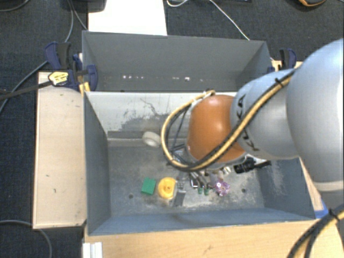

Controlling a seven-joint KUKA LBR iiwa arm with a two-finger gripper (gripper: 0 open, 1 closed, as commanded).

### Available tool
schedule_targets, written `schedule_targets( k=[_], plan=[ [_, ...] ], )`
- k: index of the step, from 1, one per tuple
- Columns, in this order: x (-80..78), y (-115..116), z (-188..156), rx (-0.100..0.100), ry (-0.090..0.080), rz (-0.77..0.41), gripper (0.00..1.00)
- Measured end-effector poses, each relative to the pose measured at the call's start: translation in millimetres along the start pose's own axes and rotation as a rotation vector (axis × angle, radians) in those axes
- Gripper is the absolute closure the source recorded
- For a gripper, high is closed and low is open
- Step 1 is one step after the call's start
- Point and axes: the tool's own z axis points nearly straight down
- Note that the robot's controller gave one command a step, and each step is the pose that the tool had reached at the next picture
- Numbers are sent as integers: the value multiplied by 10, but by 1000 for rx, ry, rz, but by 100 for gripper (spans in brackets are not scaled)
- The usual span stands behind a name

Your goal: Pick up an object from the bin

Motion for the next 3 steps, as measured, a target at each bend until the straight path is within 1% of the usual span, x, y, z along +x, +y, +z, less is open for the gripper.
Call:
schedule_targets(
  k=[1,2,3],
  plan=[
    [150,73,-571,1,-1,-135,0],
    [35,-142,-65,0,0,116,0],
    [62,-27,308,1,1,44,0]
  ],
)
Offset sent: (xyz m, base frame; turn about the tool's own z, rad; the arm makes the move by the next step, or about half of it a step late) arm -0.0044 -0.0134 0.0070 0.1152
